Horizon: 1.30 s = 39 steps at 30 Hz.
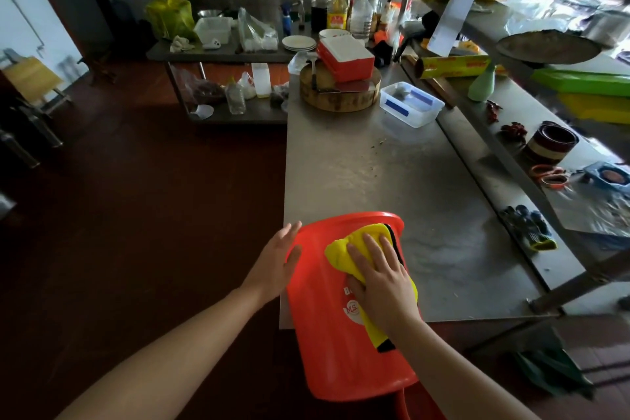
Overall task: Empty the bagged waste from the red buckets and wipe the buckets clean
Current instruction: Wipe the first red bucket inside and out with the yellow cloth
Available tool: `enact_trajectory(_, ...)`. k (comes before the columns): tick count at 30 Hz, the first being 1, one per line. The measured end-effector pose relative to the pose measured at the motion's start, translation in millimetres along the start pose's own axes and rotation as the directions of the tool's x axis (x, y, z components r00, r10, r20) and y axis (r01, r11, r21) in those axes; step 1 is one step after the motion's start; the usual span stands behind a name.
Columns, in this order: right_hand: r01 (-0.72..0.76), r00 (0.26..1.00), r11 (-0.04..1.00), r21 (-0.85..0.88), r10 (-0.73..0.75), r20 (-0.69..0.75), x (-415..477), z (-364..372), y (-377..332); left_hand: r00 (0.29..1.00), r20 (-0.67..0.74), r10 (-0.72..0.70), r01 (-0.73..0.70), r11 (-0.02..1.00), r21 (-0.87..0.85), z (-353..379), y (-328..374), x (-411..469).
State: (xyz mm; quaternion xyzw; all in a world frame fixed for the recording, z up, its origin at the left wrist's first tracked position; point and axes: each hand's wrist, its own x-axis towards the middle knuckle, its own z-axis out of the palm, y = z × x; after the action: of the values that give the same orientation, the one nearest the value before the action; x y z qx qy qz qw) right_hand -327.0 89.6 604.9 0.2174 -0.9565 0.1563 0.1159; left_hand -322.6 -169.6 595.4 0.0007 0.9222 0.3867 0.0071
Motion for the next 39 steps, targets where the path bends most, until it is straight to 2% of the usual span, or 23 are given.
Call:
enact_trajectory(4, -0.034, 0.999, 0.999, 0.013, 0.034, 0.028, -1.0, -1.9, 6.3, 0.989, -0.114, 0.090, -0.083, 0.994, 0.065, 2.4, 1.3, 4.3)
enact_trajectory(12, -0.117, 0.990, 0.993, 0.025, 0.114, 0.088, -0.3, -13.4, 13.5, 0.967, -0.093, 0.237, -0.200, 0.932, 0.301, -3.2, 7.4, 23.5)
enact_trajectory(14, -0.064, 0.996, 0.998, -0.005, 0.065, 0.062, -1.1, -14.2, 6.3, 0.968, -0.057, 0.245, -0.213, 0.918, 0.334, -3.8, 5.9, 28.8)
enact_trajectory(17, 0.143, 0.989, 0.982, -0.122, -0.138, 0.051, -5.9, -10.4, -16.2, 0.992, -0.026, 0.126, -0.118, 0.974, 0.194, -8.9, 9.3, 35.1)
enact_trajectory(18, 0.188, 0.981, 0.970, -0.152, -0.178, 0.074, -5.6, -9.0, -24.9, 0.985, -0.010, 0.172, -0.165, 0.961, 0.222, -8.3, 9.5, 38.4)
enact_trajectory(21, 0.218, 0.972, 0.958, -0.184, -0.196, 0.133, 2.7, -7.3, -43.2, 0.959, 0.019, 0.283, -0.273, 0.904, 0.330, -7.7, 3.5, 42.9)
enact_trajectory(23, 0.212, 0.970, 0.964, -0.161, -0.187, 0.155, 9.9, -8.3, -42.6, 0.978, 0.025, 0.208, -0.207, 0.941, 0.269, -11.0, 0.8, 43.2)
enact_trajectory(25, 0.167, 0.975, 0.981, -0.096, -0.149, 0.164, 14.4, -10.1, -30.6, 0.991, 0.038, 0.128, -0.133, 0.972, 0.192, -14.4, 3.1, 43.4)
enact_trajectory(28, 0.007, 0.994, 1.000, 0.020, -0.009, 0.106, 17.2, -13.0, 0.7, 0.963, 0.075, 0.258, -0.268, 0.914, 0.303, -13.9, 6.4, 42.3)
enact_trajectory(30, -0.184, 0.981, 0.974, 0.131, 0.173, 0.092, 18.4, -13.2, 20.2, 0.960, 0.075, 0.271, -0.280, 0.898, 0.339, -14.8, 9.2, 41.3)
enact_trajectory(33, -0.441, 0.897, 0.846, 0.300, 0.426, 0.117, 17.0, -10.1, 41.5, 0.968, 0.072, 0.239, -0.249, 0.898, 0.363, -13.6, 13.4, 40.3)
enact_trajectory(37, -0.576, 0.793, 0.629, 0.522, 0.585, 0.170, 16.9, -13.7, 56.1, 0.973, 0.076, 0.217, -0.230, 0.907, 0.352, -12.8, 14.8, 41.1)
enact_trajectory(39, -0.608, 0.762, 0.585, 0.536, 0.619, 0.189, 18.6, -16.0, 54.9, 0.978, 0.081, 0.192, -0.208, 0.917, 0.339, -12.9, 16.8, 40.3)
